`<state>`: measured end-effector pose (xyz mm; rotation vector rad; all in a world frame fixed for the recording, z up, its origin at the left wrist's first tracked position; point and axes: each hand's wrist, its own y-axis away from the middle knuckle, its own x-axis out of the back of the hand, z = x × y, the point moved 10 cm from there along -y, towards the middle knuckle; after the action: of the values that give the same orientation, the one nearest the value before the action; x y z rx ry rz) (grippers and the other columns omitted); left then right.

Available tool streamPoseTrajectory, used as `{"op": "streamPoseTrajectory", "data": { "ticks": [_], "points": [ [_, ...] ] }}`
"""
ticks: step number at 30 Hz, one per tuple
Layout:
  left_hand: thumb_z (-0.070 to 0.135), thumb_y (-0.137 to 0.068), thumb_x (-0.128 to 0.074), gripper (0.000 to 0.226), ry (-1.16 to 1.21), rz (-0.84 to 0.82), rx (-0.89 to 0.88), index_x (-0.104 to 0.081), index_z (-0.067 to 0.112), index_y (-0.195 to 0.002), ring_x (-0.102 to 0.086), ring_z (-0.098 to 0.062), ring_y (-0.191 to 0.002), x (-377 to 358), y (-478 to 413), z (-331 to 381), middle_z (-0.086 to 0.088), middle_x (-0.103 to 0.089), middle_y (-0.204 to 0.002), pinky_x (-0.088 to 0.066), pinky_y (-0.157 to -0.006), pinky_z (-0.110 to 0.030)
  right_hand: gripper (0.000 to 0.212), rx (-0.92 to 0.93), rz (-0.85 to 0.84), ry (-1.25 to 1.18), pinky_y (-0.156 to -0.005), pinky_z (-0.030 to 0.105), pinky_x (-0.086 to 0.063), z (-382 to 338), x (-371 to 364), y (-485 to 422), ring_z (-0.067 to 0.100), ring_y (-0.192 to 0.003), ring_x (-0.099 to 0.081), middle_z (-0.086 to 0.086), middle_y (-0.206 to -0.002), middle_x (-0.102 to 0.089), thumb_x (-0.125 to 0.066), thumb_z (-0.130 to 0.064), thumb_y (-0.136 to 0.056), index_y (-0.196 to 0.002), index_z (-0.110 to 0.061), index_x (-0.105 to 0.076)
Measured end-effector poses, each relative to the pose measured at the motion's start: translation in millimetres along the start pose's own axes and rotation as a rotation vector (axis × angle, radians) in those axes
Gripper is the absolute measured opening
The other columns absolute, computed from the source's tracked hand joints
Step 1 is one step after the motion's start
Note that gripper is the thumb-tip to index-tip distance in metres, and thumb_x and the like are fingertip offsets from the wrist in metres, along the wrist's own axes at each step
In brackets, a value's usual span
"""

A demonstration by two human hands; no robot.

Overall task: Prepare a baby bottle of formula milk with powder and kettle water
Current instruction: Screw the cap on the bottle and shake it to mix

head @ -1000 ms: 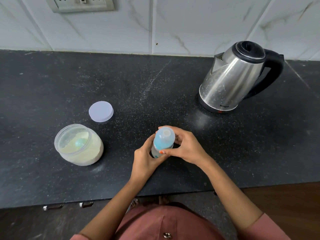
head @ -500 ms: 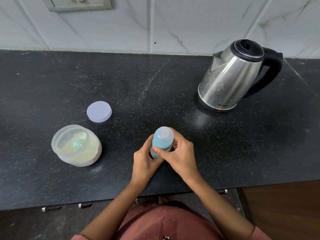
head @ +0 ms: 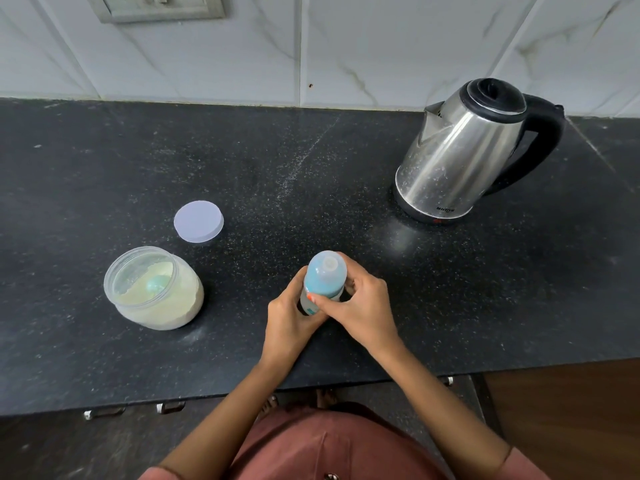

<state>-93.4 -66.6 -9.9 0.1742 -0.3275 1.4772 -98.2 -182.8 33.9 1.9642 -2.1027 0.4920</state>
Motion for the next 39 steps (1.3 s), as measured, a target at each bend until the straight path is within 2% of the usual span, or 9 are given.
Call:
{"op": "streamPoseTrajectory", "data": {
  "ticks": [7,9,12,16,19,23,29,35,39],
  "points": [
    [0.022,-0.068,-0.073,0.061,0.03,-0.083,0.026,-0.044,0.053,-0.112,-0.055,0.01,-0.105,-3.1,-1.8,-5.0,0.037,-0.059,-0.107,-0.045,-0.09,-0.014,0.078,-0.056,-0.09,-0.033,-0.104,0.014,-0.034,19.1,-12.3,3.2,-0.003,-0.125,-0.041,-0.025,-0.127,-0.043,-0.079,-0.014,-0.067,-0.132,-0.027,-0.038],
    [0.02,-0.071,-0.075,0.062,0.002,-0.132,0.022,-0.046,0.044,-0.121,-0.053,0.006,-0.112,-2.1,-1.7,-8.5,0.026,-0.059,-0.118,-0.044,-0.096,-0.019,0.08,-0.076,-0.088,-0.041,-0.104,0.014,-0.034,24.6,-12.7,4.3,-0.001,-0.126,-0.041,-0.018,-0.131,-0.044,-0.079,-0.014,-0.068,-0.135,-0.023,-0.037],
    [0.024,-0.073,-0.075,0.07,-0.118,-0.161,0.044,-0.042,0.027,-0.134,-0.044,0.001,-0.123,7.5,-1.3,-18.9,0.013,-0.05,-0.134,-0.034,-0.103,-0.016,0.07,-0.085,-0.083,-0.019,-0.093,0.003,-0.035,27.1,-15.0,4.3,-0.001,-0.116,-0.047,-0.012,-0.123,-0.052,-0.078,-0.013,-0.069,-0.129,-0.022,-0.042],
    [0.028,-0.074,-0.074,0.077,-0.309,-0.164,0.008,-0.033,0.027,-0.139,-0.025,-0.001,-0.135,18.2,-2.1,-27.4,0.021,-0.029,-0.14,-0.016,-0.108,-0.014,0.065,-0.108,-0.034,0.002,-0.081,-0.001,-0.038,34.1,-17.4,3.1,-0.002,-0.104,-0.052,-0.009,-0.112,-0.056,-0.08,-0.013,-0.066,-0.123,-0.013,-0.049],
    [0.027,-0.076,-0.072,0.075,-0.404,-0.13,-0.046,-0.033,0.023,-0.14,-0.018,0.001,-0.133,26.0,-6.4,-27.1,0.019,-0.026,-0.142,-0.012,-0.112,-0.02,0.053,-0.103,0.026,-0.019,-0.073,0.0,-0.041,33.3,-7.9,-1.9,-0.016,-0.088,-0.056,-0.017,-0.096,-0.06,-0.083,-0.01,-0.06,-0.105,-0.018,-0.057],
    [0.029,-0.083,-0.065,0.069,-0.52,-0.097,-0.096,-0.031,0.015,-0.141,-0.014,-0.003,-0.135,28.7,-20.1,-28.0,0.006,-0.027,-0.148,-0.004,-0.112,-0.022,0.029,-0.245,0.172,-0.295,-0.069,0.016,-0.051,36.9,27.7,-11.3,-0.004,-0.074,-0.064,-0.009,-0.084,-0.067,-0.077,-0.003,-0.067,-0.085,-0.02,-0.063],
    [0.033,-0.093,-0.049,0.062,-0.68,-0.063,-0.028,-0.024,0.007,-0.143,-0.01,-0.024,-0.143,30.6,-52.8,-40.4,-0.008,-0.017,-0.154,-0.003,-0.115,-0.037,0.014,-0.527,0.387,-1.058,-0.072,0.029,-0.058,50.3,61.2,-13.8,0.015,-0.094,-0.064,0.002,-0.099,-0.066,-0.057,-0.022,-0.085,-0.098,-0.019,-0.059],
    [0.041,-0.096,-0.034,0.062,-0.848,-0.125,-0.037,-0.013,0.01,-0.145,-0.003,-0.021,-0.144,15.8,-60.0,-49.2,-0.007,-0.007,-0.155,0.001,-0.115,-0.038,0.028,-0.644,0.034,-0.969,-0.069,0.03,-0.059,37.0,18.4,10.0,0.013,-0.081,-0.069,0.002,-0.086,-0.074,-0.06,-0.023,-0.069,-0.095,-0.012,-0.062],
    [0.044,-0.096,-0.027,0.062,-0.893,-0.103,-0.04,-0.011,0.009,-0.145,-0.003,-0.018,-0.144,15.2,-58.8,-52.0,-0.006,-0.007,-0.155,0.002,-0.115,-0.035,0.027,-0.519,0.243,-1.098,-0.073,0.03,-0.058,35.7,50.5,-10.8,0.012,-0.085,-0.069,0.002,-0.09,-0.073,-0.06,-0.023,-0.071,-0.096,-0.014,-0.061]
  ]
}}
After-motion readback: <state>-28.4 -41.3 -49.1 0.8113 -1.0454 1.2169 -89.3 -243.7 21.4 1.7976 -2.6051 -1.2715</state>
